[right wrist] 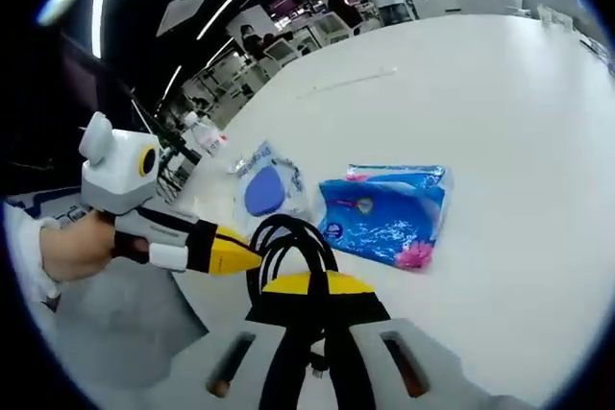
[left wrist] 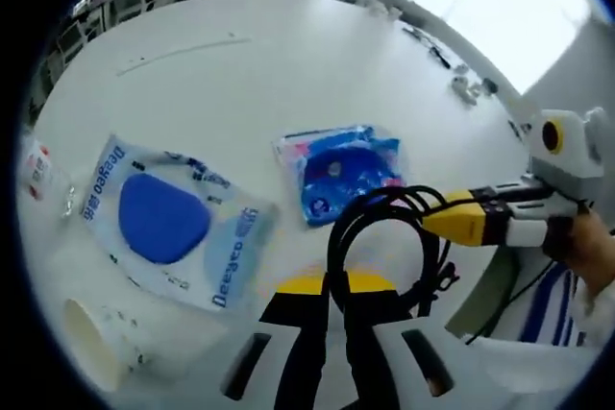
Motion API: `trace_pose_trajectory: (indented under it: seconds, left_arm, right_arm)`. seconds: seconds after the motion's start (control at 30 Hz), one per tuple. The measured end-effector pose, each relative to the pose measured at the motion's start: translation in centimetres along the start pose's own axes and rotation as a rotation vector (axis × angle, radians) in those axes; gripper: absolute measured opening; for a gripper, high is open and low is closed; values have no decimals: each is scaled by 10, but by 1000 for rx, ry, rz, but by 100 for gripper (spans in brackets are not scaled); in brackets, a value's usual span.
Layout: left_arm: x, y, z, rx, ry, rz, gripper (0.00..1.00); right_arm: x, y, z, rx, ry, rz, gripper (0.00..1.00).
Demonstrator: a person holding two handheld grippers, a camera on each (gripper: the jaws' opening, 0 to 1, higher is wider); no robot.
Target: Arrange the tabletop items into an orderly group along one side of the table until the central work area is clear of visible clutter.
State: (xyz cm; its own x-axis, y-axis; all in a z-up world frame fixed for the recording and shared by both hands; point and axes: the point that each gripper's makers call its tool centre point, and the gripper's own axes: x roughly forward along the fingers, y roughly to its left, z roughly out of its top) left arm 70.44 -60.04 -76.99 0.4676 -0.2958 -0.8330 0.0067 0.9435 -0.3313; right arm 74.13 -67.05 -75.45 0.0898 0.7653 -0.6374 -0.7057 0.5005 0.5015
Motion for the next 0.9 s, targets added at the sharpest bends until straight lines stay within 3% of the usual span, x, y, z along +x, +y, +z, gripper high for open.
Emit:
trace_pose_trajectory:
  seconds: [0.43, 0.9]
  left_arm:
    - [18, 5, -26, -19, 54, 14, 1]
    - [23, 7, -33, -10, 71, 18, 2]
  right_arm:
    - [16, -11, -26, 4, 54, -14, 0]
    - [18, -12, -38, -31, 96, -47, 0]
